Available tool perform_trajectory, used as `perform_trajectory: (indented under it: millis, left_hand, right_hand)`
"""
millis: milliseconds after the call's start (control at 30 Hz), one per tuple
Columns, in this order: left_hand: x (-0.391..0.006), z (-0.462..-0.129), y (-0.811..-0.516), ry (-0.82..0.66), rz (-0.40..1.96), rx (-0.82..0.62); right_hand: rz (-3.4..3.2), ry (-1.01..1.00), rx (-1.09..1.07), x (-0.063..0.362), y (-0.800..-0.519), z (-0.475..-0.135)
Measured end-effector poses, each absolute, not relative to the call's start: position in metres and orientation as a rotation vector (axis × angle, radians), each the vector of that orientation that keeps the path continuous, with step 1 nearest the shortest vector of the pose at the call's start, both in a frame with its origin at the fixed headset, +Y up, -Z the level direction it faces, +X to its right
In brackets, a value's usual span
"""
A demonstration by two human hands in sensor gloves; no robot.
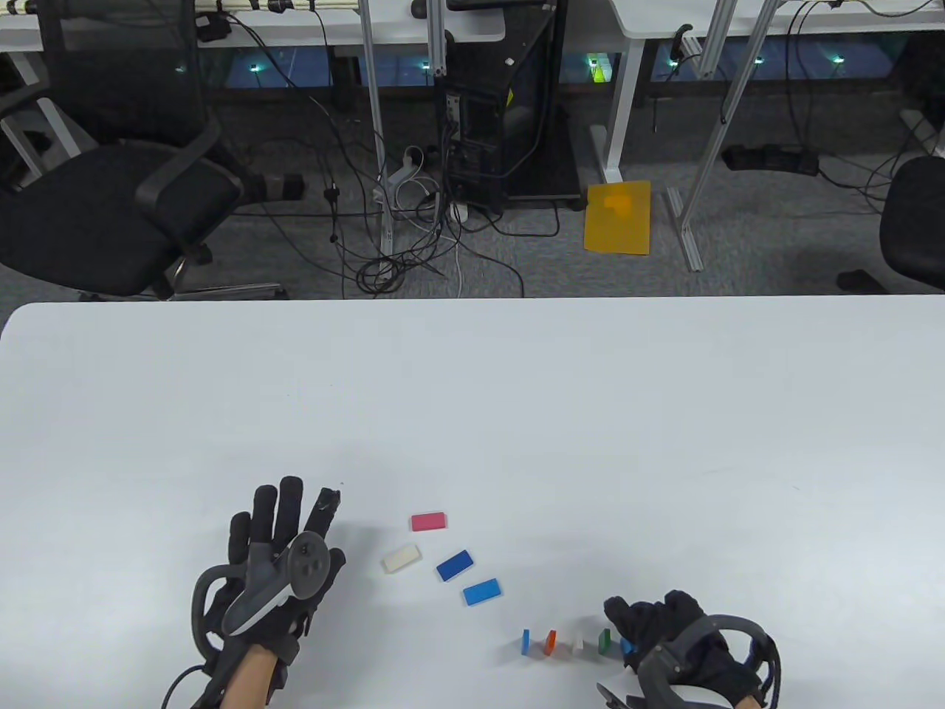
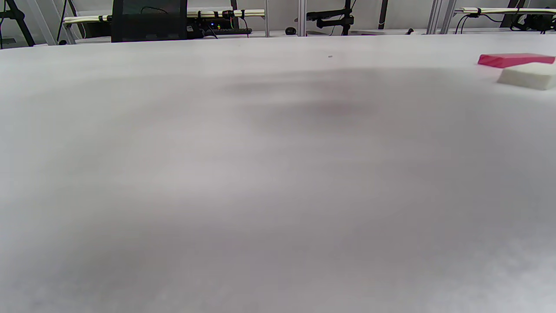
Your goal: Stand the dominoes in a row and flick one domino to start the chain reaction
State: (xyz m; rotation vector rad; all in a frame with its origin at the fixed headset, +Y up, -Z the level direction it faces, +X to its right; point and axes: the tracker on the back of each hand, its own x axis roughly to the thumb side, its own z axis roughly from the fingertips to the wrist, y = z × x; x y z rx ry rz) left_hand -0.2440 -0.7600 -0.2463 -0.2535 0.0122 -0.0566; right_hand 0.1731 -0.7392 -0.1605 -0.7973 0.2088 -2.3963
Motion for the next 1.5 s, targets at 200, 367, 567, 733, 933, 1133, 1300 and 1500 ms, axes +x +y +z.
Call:
perform_trajectory:
  millis: [200,367,567,733,933,1133,1300,1500]
  left_hand:
    - [-0.244,-0.246,-0.76,0.011,-0.058,-0.255]
    - [-0.244,-0.246,-0.76,0.011,-0.057,-0.254]
    - [-0.243,-0.246,-0.76,0.009,-0.056,-0.256]
    - [-0.243,-0.246,-0.76,0.007,-0.055,-0.256]
    - [-0.243,-0.246,-0.76,0.008,-0.054,-0.257]
    - [-0.242,-0.246,-0.759,0.006,-0.065,-0.257]
    - [-0.242,-0.245,-0.757,0.004,-0.056,-0.243]
    - [-0.238,-0.244,-0.755,-0.013,-0.05,-0.234]
  right_hand:
    - [-2.39,0.211,-0.792,0.174,-0.74,-0.16]
    - [-2.384,0.204,-0.784,0.174,-0.74,-0.161]
    - [-2.378,0.199,-0.76,0.175,-0.74,-0.16]
    - [-2.378,0.196,-0.757,0.175,-0.74,-0.16]
    - [-2.388,0.207,-0.747,0.176,-0.74,-0.16]
    - [-2.483,0.296,-0.674,0.195,-0.721,-0.159]
    - [-2.73,0.552,-0.388,0.231,-0.702,-0.165]
    - [-2.607,0.498,-0.091,0.257,-0.707,-0.178]
